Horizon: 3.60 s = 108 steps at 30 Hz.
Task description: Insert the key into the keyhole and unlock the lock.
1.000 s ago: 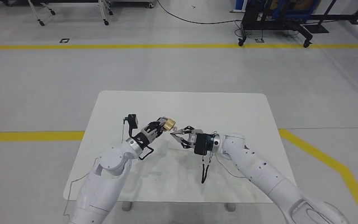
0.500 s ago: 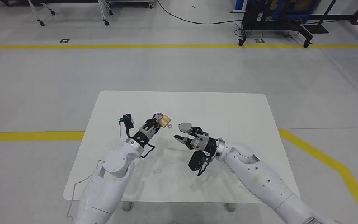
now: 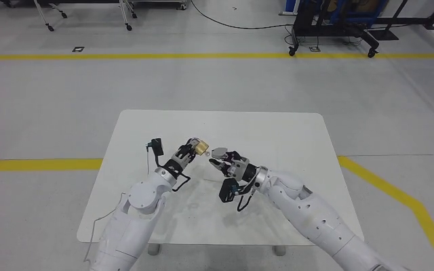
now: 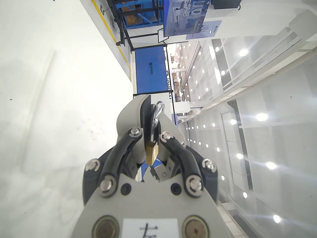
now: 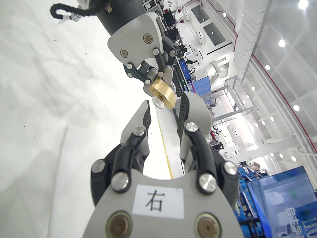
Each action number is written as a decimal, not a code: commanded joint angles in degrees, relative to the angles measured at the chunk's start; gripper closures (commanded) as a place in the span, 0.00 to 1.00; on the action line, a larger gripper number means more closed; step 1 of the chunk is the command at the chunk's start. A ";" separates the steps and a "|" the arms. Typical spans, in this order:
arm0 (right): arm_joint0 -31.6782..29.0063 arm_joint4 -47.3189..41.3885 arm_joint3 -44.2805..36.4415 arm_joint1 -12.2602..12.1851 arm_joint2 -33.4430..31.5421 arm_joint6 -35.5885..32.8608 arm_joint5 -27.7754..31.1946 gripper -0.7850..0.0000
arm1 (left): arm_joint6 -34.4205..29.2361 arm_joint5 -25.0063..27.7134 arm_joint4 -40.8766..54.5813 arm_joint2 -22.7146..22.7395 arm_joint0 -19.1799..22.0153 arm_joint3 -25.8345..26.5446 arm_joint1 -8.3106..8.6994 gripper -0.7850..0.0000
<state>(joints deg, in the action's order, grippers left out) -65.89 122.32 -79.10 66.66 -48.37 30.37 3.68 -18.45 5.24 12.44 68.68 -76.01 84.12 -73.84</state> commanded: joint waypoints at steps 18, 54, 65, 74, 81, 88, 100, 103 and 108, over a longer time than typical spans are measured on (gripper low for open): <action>2.27 -5.42 3.93 2.16 2.27 2.11 2.99 1.00 | -2.25 -0.23 -1.42 -0.05 0.26 -0.15 0.03 1.00; 2.88 -25.20 14.14 3.63 -0.73 19.24 14.08 0.00 | -8.61 12.09 -2.93 0.85 -1.39 0.42 0.73 1.00; -1.17 -23.03 11.44 1.70 -6.09 23.94 11.27 0.00 | -6.52 7.09 -4.87 0.91 -0.99 0.27 0.80 1.00; -14.51 -21.82 1.91 -3.48 -23.66 26.01 9.15 0.00 | -2.09 -9.54 -23.43 -7.55 5.69 -3.19 -0.11 1.00; -15.64 -21.91 1.04 -3.77 -24.88 25.96 9.25 0.00 | -4.16 -14.99 -27.64 -15.20 13.47 -10.86 -2.27 0.38; -15.64 -21.91 1.04 -3.77 -24.88 25.96 9.25 0.00 | -3.25 -15.21 -23.57 -17.45 16.23 -15.27 -4.07 0.00; -17.32 -38.68 3.61 -4.23 -32.54 31.47 15.78 0.00 | 8.00 -3.16 -31.34 -3.70 3.83 6.71 -0.56 0.00; -18.80 -43.22 4.86 -4.60 -36.32 33.94 17.32 0.00 | 13.40 1.04 -41.14 1.05 0.55 13.38 0.64 0.00; -18.84 -43.38 4.89 -4.60 -36.45 34.00 17.37 0.00 | 14.72 1.56 -43.94 1.78 0.13 14.49 0.77 0.00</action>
<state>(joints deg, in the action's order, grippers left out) -84.73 78.93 -74.21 62.06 -84.83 64.37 21.04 -3.73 6.79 -31.48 70.47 -75.87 98.61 -73.06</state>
